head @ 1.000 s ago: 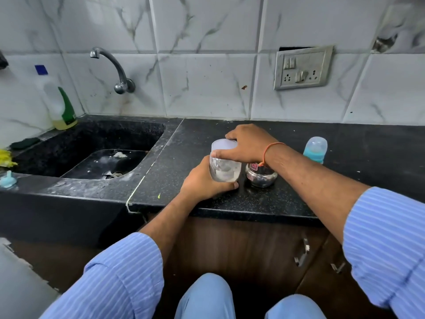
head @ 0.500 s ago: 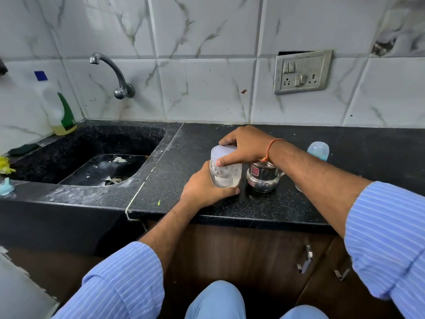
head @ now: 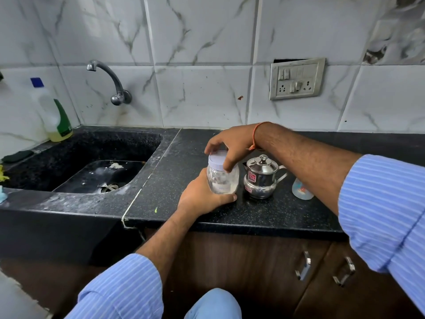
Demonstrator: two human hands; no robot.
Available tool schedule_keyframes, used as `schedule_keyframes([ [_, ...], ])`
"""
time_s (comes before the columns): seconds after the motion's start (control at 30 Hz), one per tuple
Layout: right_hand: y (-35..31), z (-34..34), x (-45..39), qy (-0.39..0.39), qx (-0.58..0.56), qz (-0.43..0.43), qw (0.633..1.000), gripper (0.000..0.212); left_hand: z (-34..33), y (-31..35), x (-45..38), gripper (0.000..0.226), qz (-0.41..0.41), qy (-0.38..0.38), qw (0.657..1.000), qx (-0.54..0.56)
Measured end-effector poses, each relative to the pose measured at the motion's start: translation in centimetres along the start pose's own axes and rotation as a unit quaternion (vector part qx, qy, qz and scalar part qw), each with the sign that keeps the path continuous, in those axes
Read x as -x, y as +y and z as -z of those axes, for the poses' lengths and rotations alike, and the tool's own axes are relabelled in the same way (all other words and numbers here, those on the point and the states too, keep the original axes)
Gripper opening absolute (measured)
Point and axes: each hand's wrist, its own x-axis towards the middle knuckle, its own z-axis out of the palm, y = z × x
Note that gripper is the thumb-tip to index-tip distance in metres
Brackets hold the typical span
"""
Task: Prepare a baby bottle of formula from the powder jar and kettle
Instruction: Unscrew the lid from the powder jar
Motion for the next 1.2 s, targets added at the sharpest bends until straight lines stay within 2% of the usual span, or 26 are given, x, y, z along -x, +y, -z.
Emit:
schedule_keyframes([
  [0.07,-0.2,0.0,0.0,0.006,0.011,-0.004,1.0,0.085,0.0,0.0,0.0,0.102,-0.001,0.001,1.0,-0.004],
  [0.13,-0.4,0.0,-0.1,-0.001,0.037,-0.016,0.999,0.079,0.0,0.0,0.0,0.101,-0.003,0.001,1.0,-0.006],
  [0.2,-0.4,-0.1,-0.3,-0.015,0.018,-0.006,1.0,0.075,0.0,0.1,0.0,0.099,-0.003,0.0,1.0,-0.003],
  [0.27,-0.3,-0.1,-0.4,-0.022,-0.004,0.007,1.0,0.083,0.0,0.0,0.0,0.099,-0.001,0.0,1.0,-0.002],
  [0.37,-0.3,-0.3,-0.2,0.01,0.016,-0.008,1.0,0.091,0.0,0.0,0.0,0.102,0.0,0.003,1.0,-0.007],
  [0.47,0.0,-0.4,-0.1,0.004,-0.003,0.01,1.0,0.078,0.0,0.1,0.0,0.1,-0.001,0.001,1.0,0.0],
  [0.6,0.0,-0.2,0.1,0.007,-0.014,0.01,1.0,0.087,0.0,0.1,0.1,0.1,-0.006,0.003,1.0,-0.005],
  [0.73,0.1,-0.4,0.0,0.002,-0.012,0.004,1.0,0.077,0.1,0.1,0.1,0.104,-0.005,-0.001,1.0,-0.003],
  [0.83,-0.3,-0.2,0.2,0.011,0.001,-0.002,1.0,0.085,0.1,0.1,0.1,0.105,-0.008,0.0,1.0,-0.008],
  [0.9,-0.4,-0.1,0.2,0.016,0.022,-0.007,1.0,0.082,0.1,0.1,0.1,0.105,-0.009,-0.001,1.0,-0.01],
  [1.07,-0.7,-0.3,0.0,-0.001,0.004,-0.009,1.0,0.091,0.1,0.1,0.1,0.105,-0.008,-0.001,1.0,-0.011],
  [1.2,-0.9,0.1,0.3,0.001,0.022,-0.006,1.0,0.079,0.1,0.2,0.1,0.103,-0.008,-0.003,1.0,-0.013],
])
